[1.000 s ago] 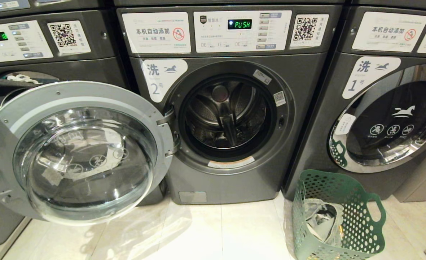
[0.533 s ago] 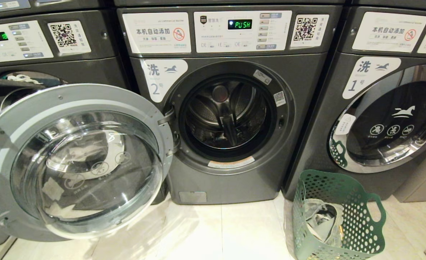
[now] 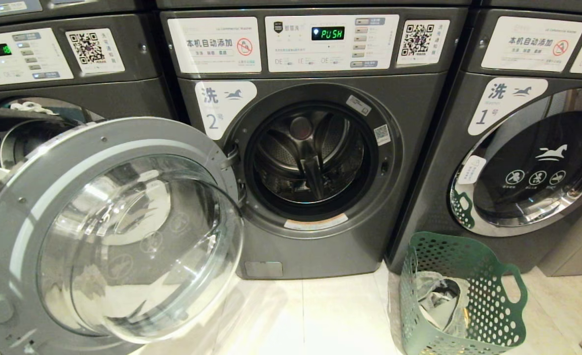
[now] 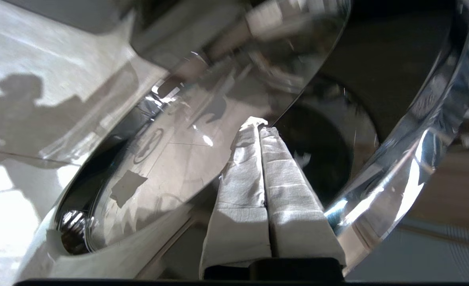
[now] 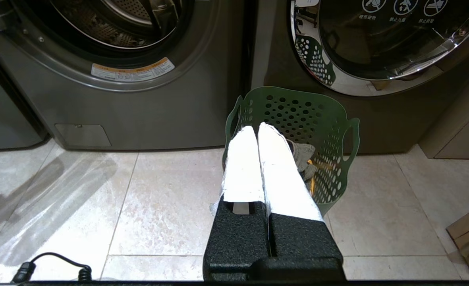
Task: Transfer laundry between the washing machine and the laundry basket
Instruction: Close the washing machine door with the left hand
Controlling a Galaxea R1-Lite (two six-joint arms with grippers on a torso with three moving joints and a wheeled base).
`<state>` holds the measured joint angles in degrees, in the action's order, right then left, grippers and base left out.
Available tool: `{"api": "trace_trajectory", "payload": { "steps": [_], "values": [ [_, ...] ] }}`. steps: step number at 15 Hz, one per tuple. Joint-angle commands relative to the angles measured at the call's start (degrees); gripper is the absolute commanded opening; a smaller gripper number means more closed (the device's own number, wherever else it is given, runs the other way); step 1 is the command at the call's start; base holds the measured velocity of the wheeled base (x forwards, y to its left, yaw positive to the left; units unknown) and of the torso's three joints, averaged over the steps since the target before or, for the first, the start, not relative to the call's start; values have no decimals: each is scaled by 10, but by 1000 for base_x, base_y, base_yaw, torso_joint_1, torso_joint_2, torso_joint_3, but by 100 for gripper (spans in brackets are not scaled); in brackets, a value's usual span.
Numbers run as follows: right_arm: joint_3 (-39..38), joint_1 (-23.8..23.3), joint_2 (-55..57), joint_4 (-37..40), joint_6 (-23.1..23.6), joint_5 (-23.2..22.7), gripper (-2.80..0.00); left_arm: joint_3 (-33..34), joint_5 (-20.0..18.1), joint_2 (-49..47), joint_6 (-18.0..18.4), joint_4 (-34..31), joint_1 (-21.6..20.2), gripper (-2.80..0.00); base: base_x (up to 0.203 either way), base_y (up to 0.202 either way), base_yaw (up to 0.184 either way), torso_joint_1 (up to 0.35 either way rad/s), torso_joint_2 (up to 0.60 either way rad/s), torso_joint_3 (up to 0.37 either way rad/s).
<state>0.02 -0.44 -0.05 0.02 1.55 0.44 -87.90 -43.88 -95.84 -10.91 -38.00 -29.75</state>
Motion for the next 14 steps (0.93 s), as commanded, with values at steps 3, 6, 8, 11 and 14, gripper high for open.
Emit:
{"api": "trace_trajectory", "payload": {
  "steps": [3,6,8,11,14],
  "values": [
    [1,0,0,1,0,1,-280,89,-2,86,-2,1,114,-280,0,0,0,0,0,0],
    [1,0,0,1,0,1,-280,135,-3,119,-5,7,222,-280,0,0,0,0,0,0],
    [0,0,0,1,-5,6,-280,164,-1,137,-4,55,302,-280,0,0,0,0,0,0],
    [1,1,0,-1,-14,9,-280,228,114,177,1,232,342,-280,0,0,0,0,0,0],
    [20,0,1,8,-15,6,-280,315,345,231,14,391,346,-280,0,0,0,0,0,0]
  ]
}}
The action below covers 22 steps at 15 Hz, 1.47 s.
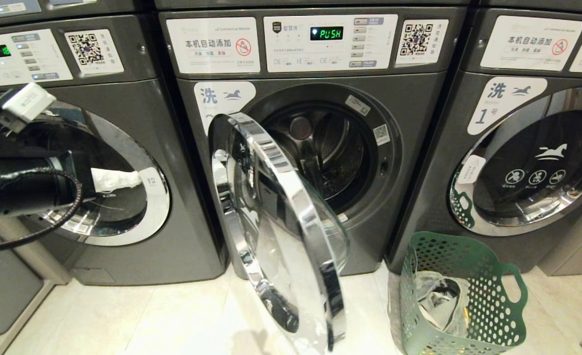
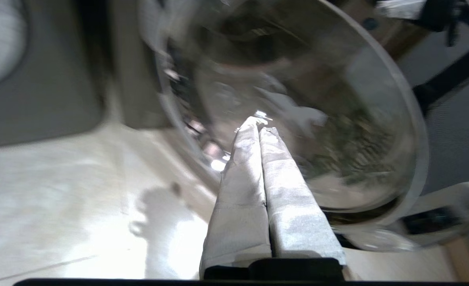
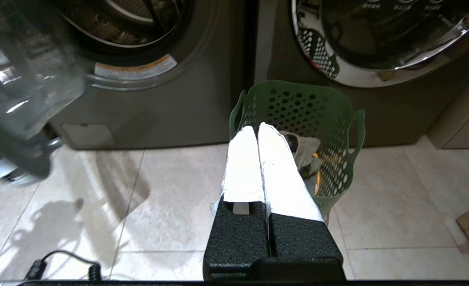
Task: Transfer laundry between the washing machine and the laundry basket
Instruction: Close the washing machine door with the left hand
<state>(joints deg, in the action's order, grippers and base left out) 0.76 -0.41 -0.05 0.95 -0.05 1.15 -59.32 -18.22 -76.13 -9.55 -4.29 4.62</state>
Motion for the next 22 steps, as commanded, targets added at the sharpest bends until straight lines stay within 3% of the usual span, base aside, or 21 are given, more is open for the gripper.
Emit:
{"api": "trace_trajectory", "payload": {
  "steps": [1,4,8,11,15,17,20,22],
  "values": [
    [40,0,4,14,0,-4,-280,75,145,74,16,88,2,-280,0,0,0,0,0,0],
    [161,0,97,91,-51,-54,-280,186,243,218,58,123,-4,-280,0,0,0,0,0,0],
    [271,1,416,94,-145,-155,-280,303,328,401,102,96,-11,-280,0,0,0,0,0,0],
    [311,9,675,-24,-179,-207,-280,340,351,505,111,23,-12,-280,0,0,0,0,0,0],
    [362,27,994,-303,-199,-225,-280,353,357,562,114,-6,-13,-280,0,0,0,0,0,0],
    [400,34,1096,-423,-205,-223,-280,354,355,568,114,-9,-13,-280,0,0,0,0,0,0],
    [455,51,1192,-520,-210,-212,-280,368,354,586,120,-8,-13,-280,0,0,0,0,0,0],
    [482,57,1248,-579,-207,-197,-280,388,350,611,148,-5,-15,-280,0,0,0,0,0,0]
  ]
}}
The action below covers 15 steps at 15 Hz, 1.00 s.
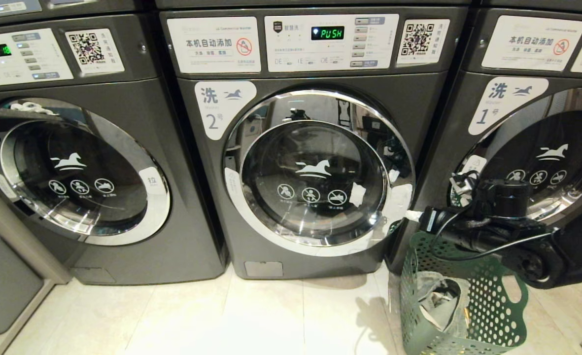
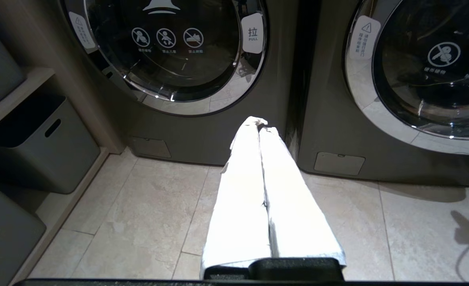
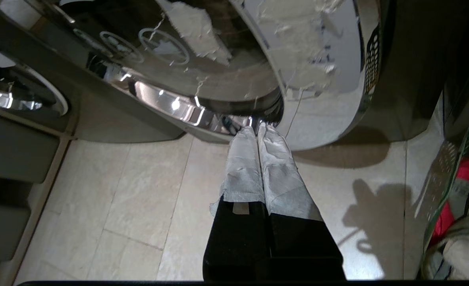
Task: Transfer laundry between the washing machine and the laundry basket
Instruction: Press the washing machine door tightly with the right hand
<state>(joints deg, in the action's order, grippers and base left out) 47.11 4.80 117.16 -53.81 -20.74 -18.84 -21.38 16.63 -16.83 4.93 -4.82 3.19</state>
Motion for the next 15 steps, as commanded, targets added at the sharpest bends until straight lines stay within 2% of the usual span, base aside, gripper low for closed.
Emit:
{"api": "trace_trajectory", "payload": {
  "steps": [1,3,10,12,15],
  "values": [
    [46,6,106,-51,9,20,-280,15,-3,19,6,1,-4,-280,0,0,0,0,0,0],
    [105,7,146,-66,32,44,-280,20,-4,21,6,1,-5,-280,0,0,0,0,0,0],
    [258,8,230,-71,60,69,-280,39,-6,37,8,2,-12,-280,0,0,0,0,0,0],
    [321,5,264,-71,75,75,-280,56,-32,76,10,-2,-21,-280,0,0,0,0,0,0],
    [417,5,316,-73,90,100,-280,85,-67,142,36,-12,-26,-280,0,0,0,0,0,0]
  ]
}}
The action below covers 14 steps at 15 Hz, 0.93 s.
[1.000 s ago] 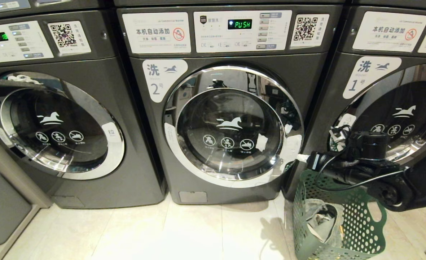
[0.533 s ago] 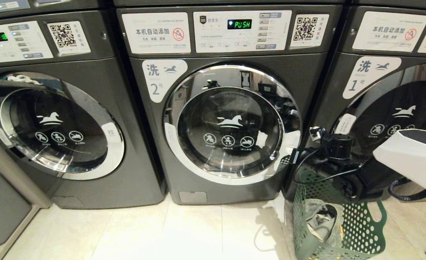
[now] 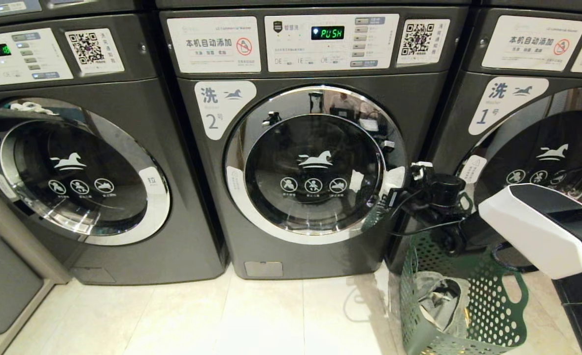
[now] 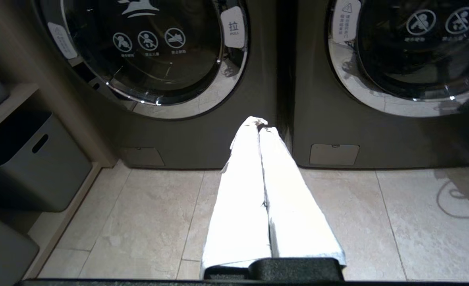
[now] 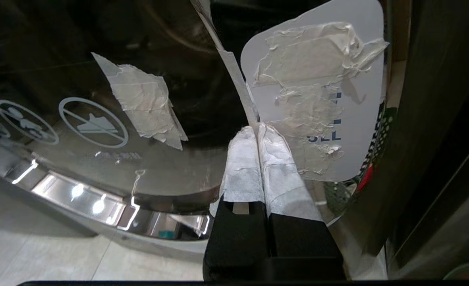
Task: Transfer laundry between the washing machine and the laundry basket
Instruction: Press the washing machine door tightly with the right hand
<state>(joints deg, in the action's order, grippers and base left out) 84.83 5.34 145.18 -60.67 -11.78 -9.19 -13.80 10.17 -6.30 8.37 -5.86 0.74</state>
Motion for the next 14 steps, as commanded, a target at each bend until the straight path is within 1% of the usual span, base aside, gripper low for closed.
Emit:
{"api": "trace_trajectory", "payload": {
  "steps": [1,3,5,7,8,13,14],
  "values": [
    [62,-1,48,-5,2,7,-280,16,-10,56,5,-9,-2,-280,0,0,0,0,0,0],
    [115,-1,76,-6,9,9,-280,24,-17,63,7,-20,-2,-280,0,0,0,0,0,0],
    [182,-2,113,-10,28,10,-280,34,-18,63,7,-16,-3,-280,0,0,0,0,0,0],
    [257,-4,156,-11,39,11,-280,42,-17,63,18,-15,-2,-280,0,0,0,0,0,0],
    [273,-5,172,-12,45,11,-280,44,-18,63,24,-15,-3,-280,0,0,0,0,0,0],
    [272,-9,175,-24,54,23,-280,49,-18,63,26,-16,-3,-280,0,0,0,0,0,0],
    [260,-9,165,-28,54,28,-280,49,-18,63,26,-17,-3,-280,0,0,0,0,0,0]
  ]
}}
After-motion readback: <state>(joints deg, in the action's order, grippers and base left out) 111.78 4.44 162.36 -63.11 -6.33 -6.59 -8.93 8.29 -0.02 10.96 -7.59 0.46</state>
